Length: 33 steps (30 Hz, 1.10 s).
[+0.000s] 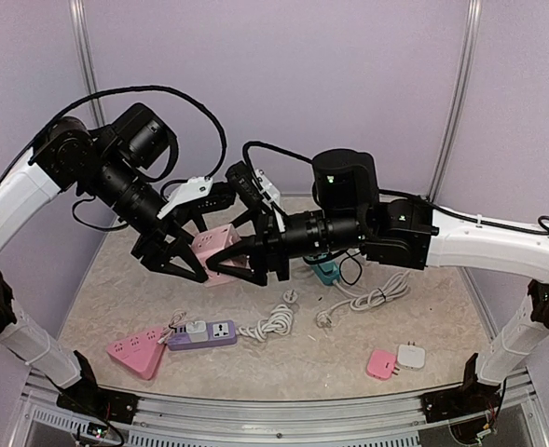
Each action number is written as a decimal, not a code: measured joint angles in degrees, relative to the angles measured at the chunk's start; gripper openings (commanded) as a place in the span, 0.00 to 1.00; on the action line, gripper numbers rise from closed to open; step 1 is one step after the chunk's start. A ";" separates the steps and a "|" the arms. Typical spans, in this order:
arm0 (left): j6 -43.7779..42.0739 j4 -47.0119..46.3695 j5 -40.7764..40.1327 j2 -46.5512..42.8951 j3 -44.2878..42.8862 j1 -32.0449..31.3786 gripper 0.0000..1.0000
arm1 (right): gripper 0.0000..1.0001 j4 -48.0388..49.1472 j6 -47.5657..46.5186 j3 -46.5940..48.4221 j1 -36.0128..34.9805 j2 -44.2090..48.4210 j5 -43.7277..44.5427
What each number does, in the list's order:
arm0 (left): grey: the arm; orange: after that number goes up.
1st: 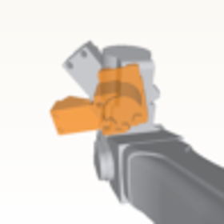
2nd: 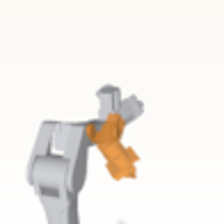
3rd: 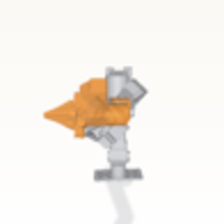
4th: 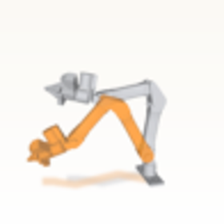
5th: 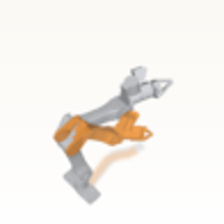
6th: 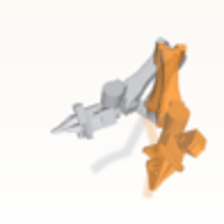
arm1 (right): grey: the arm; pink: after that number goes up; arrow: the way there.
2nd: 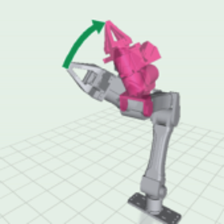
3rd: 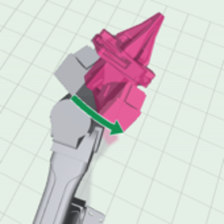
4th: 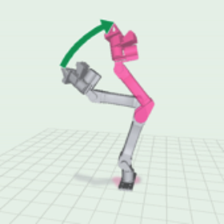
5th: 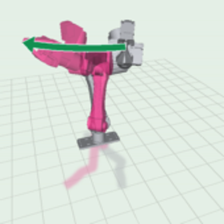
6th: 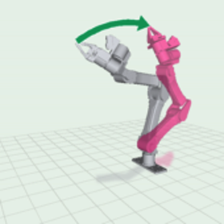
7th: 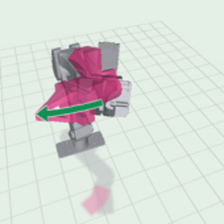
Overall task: Insert the plug
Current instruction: Adjust the plug, then move the socket to the center of the board.
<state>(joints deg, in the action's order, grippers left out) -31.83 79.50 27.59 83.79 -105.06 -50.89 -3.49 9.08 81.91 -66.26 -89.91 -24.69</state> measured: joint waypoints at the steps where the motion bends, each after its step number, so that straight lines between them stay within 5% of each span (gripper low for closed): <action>1: 0.02 0.00 0.31 0.07 0.00 0.37 0.74 | 0.00 0.04 0.04 0.00 0.00 0.00 0.35; 2: 0.04 -0.07 0.46 0.11 0.00 0.68 0.89 | 0.00 0.04 0.17 0.00 0.00 0.00 0.74; 5: 0.26 -1.79 0.31 0.00 0.39 1.97 0.96 | 0.00 -1.40 2.03 0.15 0.00 0.00 4.81; 9: -2.21 -4.20 -4.33 -1.81 6.16 6.54 0.92 | 0.00 -8.11 7.39 0.72 0.00 -0.09 17.55; 15: -9.33 -7.04 -17.33 -5.01 29.18 14.73 0.90 | 0.00 -18.91 15.32 1.05 0.07 -0.20 35.74; 21: -12.70 -12.39 -23.58 -5.11 46.53 17.99 0.85 | 0.00 -21.90 17.90 -0.20 0.15 -0.20 42.36; 28: -15.30 -16.74 -16.06 -5.64 48.70 24.35 0.85 | 0.00 -22.71 18.51 -1.46 0.15 -0.20 43.30; 33: -17.79 -19.41 -12.94 -6.95 49.66 27.61 0.74 | 0.00 -22.69 19.15 -3.37 0.17 -0.17 44.13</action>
<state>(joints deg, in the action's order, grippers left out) -49.63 60.10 14.66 76.84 -55.40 -23.29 -26.17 28.23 78.54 -66.08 -90.08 19.44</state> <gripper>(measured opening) 0.806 0.622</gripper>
